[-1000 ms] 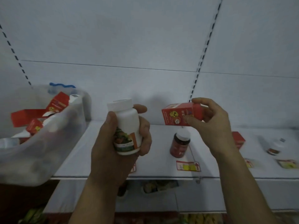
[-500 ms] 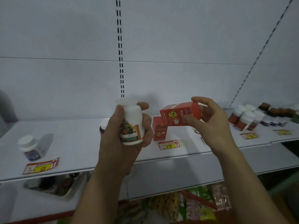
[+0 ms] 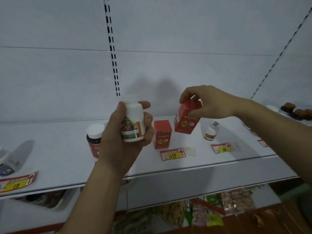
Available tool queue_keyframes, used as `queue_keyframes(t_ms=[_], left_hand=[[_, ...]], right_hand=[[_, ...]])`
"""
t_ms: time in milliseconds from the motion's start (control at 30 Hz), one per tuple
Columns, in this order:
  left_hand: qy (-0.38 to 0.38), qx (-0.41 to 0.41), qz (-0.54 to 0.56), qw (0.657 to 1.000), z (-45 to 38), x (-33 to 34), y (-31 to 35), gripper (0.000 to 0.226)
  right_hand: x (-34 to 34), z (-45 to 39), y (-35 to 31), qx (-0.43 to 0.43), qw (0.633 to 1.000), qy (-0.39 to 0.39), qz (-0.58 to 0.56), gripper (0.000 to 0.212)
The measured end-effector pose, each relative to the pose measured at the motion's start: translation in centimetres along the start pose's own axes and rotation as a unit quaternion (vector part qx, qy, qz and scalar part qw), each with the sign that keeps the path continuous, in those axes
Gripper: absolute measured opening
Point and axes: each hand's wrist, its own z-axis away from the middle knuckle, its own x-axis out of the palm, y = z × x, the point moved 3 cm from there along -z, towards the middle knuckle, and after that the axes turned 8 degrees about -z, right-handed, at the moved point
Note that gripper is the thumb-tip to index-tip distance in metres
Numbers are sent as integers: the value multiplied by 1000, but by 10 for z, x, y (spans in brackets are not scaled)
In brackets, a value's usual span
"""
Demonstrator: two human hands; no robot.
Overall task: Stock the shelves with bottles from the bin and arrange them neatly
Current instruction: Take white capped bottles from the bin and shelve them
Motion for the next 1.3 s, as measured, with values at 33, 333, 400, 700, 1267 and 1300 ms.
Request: queue_keyframes(t_ms=[33, 333, 400, 700, 1267, 1300], left_hand=[[-7, -2, -2, 1000, -4, -1, 0, 64], [-3, 9, -12, 1000, -20, -2, -3, 64], [1, 13, -10, 1000, -20, 1, -5, 62], [35, 18, -21, 999, -21, 10, -16, 60], [72, -5, -42, 997, -25, 3, -32, 59], [72, -8, -40, 997, -26, 3, -33, 58]], right_hand=[[1, -5, 4, 0, 1000, -11, 16, 38], [40, -37, 43, -9, 994, -99, 55, 67], [48, -42, 47, -14, 993, -107, 47, 70], [82, -60, 55, -40, 989, -133, 43, 65], [93, -61, 53, -20, 992, -123, 14, 58], [92, -60, 54, -14, 991, -131, 9, 65]])
